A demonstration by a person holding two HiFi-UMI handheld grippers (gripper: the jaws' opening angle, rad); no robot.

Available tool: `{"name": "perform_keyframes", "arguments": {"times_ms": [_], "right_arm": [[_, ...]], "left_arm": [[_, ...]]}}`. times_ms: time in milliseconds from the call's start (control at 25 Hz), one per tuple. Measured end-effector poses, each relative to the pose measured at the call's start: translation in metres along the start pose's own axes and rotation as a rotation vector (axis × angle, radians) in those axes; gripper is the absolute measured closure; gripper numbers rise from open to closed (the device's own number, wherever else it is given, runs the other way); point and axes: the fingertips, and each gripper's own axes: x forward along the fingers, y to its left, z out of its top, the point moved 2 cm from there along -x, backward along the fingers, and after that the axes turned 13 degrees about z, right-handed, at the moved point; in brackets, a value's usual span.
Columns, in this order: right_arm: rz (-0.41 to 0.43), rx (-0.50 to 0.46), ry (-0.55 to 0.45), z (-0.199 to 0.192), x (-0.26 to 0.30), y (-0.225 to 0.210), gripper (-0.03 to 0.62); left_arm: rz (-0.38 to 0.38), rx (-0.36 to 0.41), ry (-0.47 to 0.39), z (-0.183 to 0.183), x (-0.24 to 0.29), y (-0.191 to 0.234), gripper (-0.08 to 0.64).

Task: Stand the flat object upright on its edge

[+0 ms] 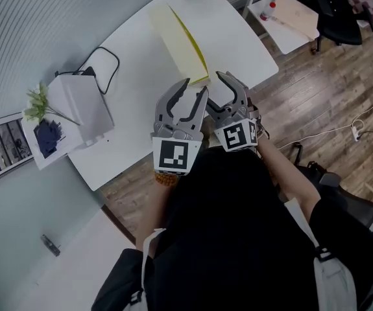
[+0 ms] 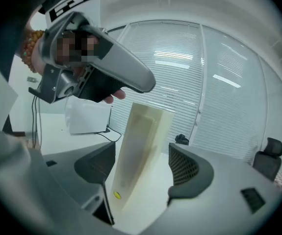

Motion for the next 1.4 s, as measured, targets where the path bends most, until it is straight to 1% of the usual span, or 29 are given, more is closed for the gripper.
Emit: {"name": "perform_keyframes", "arguments": {"times_ms": [80,120,160,240,320,400,480,520,680,760,880,1040,1120,1160,1280,1400], "right_arm": [[0.078,-0.021,-0.032,0.001,-0.009,-0.001,0.284],[0.123,-0.029,-0.062,0.003,-0.014,-0.004,0.284],[0.172,-0.030,-0.100,0.007,-0.019,-0.007,0.284],[0.272,0.009,-0.168,0.014,-0.029,-0.017,0.284],[0.355,0.075,-0.209,0.022,-0.034,-0.030,0.284],[0.415,0.103,-0.212,0.031,-0.033,-0.044,0.284],[0.471,0.071,-0.198,0.038,-0.024,-0.054,0.284],[0.506,0.050,-0.195,0.041,-0.018,-0.056,0.284],[0.642,-0.037,-0.184,0.040,0.003,-0.054,0.284],[0.671,-0.067,-0.173,0.037,0.008,-0.051,0.284],[0.687,-0.089,-0.176,0.038,0.013,-0.047,0.294],[0.698,-0.124,-0.145,0.039,0.015,-0.050,0.314],[0.706,-0.146,-0.134,0.038,0.014,-0.050,0.321],[0.710,-0.154,-0.136,0.037,0.014,-0.050,0.341],[0.717,-0.159,-0.142,0.037,0.013,-0.050,0.347],[0.714,-0.158,-0.137,0.037,0.013,-0.048,0.357]], "left_arm": [[0.035,-0.037,-0.007,-0.005,-0.008,0.012,0.386],[0.040,-0.059,0.000,-0.012,-0.011,0.016,0.368],[0.033,-0.083,0.005,-0.020,-0.013,0.019,0.354],[0.003,-0.117,-0.002,-0.034,-0.015,0.023,0.348],[-0.023,-0.109,-0.020,-0.043,-0.012,0.023,0.348],[-0.040,-0.075,-0.033,-0.049,-0.005,0.022,0.348],[-0.047,-0.044,-0.039,-0.053,0.004,0.024,0.348],[-0.048,-0.040,-0.041,-0.054,0.009,0.026,0.348],[-0.092,-0.052,-0.026,-0.057,0.018,0.027,0.349],[-0.116,-0.047,-0.024,-0.056,0.021,0.024,0.350],[-0.134,-0.031,-0.016,-0.056,0.026,0.022,0.352],[-0.106,-0.011,0.013,-0.054,0.031,0.018,0.367],[-0.102,-0.005,0.014,-0.054,0.030,0.016,0.368],[-0.103,-0.007,0.010,-0.054,0.029,0.015,0.372],[-0.102,-0.021,0.000,-0.054,0.027,0.013,0.376],[-0.095,-0.007,0.007,-0.054,0.027,0.014,0.377]]}}
